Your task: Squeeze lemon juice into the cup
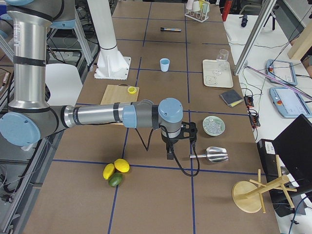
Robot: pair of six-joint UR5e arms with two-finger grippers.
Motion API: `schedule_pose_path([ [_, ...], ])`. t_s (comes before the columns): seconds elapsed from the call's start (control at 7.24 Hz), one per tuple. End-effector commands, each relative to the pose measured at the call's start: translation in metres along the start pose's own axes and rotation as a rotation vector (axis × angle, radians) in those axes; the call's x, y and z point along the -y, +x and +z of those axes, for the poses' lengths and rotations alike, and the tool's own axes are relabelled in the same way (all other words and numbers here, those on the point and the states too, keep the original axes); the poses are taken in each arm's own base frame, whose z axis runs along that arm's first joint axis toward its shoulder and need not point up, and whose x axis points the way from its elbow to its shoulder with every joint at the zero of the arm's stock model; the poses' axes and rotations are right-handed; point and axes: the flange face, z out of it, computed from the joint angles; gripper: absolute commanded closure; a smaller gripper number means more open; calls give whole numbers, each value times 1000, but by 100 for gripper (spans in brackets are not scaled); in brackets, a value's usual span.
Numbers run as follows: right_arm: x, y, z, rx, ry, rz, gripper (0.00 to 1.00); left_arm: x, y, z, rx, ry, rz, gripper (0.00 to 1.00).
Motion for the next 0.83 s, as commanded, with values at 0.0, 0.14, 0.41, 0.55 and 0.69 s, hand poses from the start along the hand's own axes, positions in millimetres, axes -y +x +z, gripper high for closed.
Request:
schedule_pose_path([
  [0.0,1,-1,0,1,0,0,0,-39,-16,22,-35,-1,-5,0],
  [0.14,1,-1,0,1,0,1,0,-48,-2,17,-132,7,-7,0],
  [0.41,2,-2,0,1,0,-2,0,-52,0,13,-134,11,-1,0],
  [0.55,2,-2,0,1,0,-2,0,-57,-2,15,-131,11,2,0],
  [0.69,3,-2,0,0,1,-3,0,-59,-7,17,-90,7,-1,0],
])
